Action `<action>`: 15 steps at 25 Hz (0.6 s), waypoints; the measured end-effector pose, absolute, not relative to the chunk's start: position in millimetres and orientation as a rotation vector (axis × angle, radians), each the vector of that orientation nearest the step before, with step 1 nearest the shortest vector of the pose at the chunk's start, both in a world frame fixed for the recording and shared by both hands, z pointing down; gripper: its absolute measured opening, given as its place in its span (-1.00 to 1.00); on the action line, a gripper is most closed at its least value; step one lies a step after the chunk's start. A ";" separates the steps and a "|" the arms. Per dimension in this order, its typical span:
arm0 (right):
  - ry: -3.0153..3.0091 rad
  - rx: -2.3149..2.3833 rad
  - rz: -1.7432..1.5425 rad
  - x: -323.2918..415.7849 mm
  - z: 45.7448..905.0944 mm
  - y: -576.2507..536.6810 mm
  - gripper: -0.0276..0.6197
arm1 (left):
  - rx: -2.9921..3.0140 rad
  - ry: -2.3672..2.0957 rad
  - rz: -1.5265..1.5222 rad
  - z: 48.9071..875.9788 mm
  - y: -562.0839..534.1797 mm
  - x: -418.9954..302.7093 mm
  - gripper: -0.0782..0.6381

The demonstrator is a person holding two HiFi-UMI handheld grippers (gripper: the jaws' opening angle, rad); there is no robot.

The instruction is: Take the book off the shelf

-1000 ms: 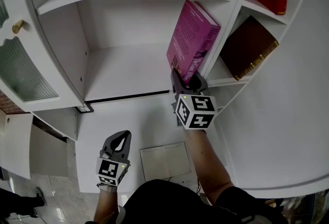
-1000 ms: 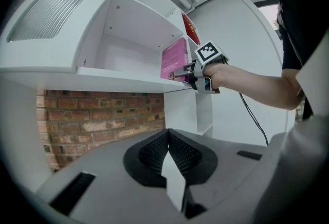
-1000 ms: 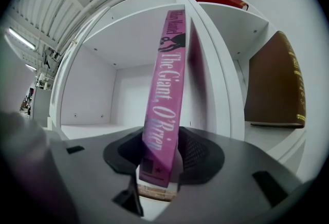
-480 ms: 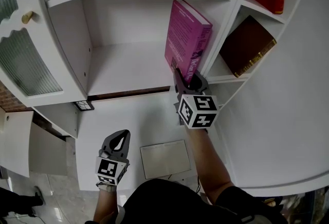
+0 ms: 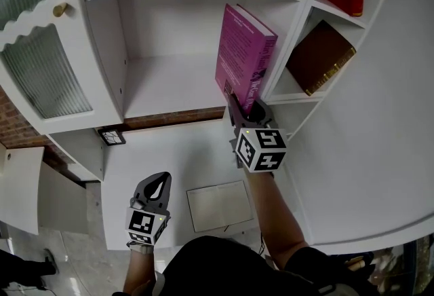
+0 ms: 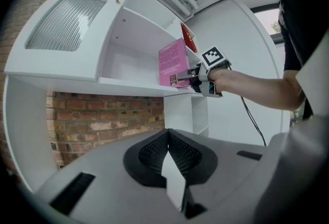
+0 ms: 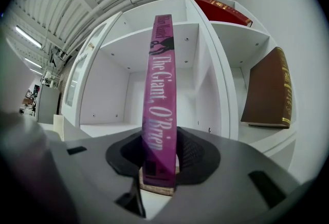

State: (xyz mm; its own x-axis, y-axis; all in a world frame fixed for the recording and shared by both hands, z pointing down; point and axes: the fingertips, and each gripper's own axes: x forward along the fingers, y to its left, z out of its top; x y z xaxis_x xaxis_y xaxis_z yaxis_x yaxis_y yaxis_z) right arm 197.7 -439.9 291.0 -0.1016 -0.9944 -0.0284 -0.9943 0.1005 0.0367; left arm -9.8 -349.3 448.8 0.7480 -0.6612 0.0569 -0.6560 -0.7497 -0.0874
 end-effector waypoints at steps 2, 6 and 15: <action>-2.326 2.106 -0.082 191.1 290.9 -432.7 -0.48 | -2.882 1.080 -0.121 448.8 -344.1 -15.7 -0.76; -2.325 2.114 -0.096 175.6 290.5 -417.5 -0.48 | -2.883 1.070 -0.113 449.9 -332.2 -31.0 -0.76; -2.315 2.135 -0.114 140.6 292.0 -376.4 -0.48 | -2.894 1.068 -0.101 455.5 -302.3 -71.5 -0.76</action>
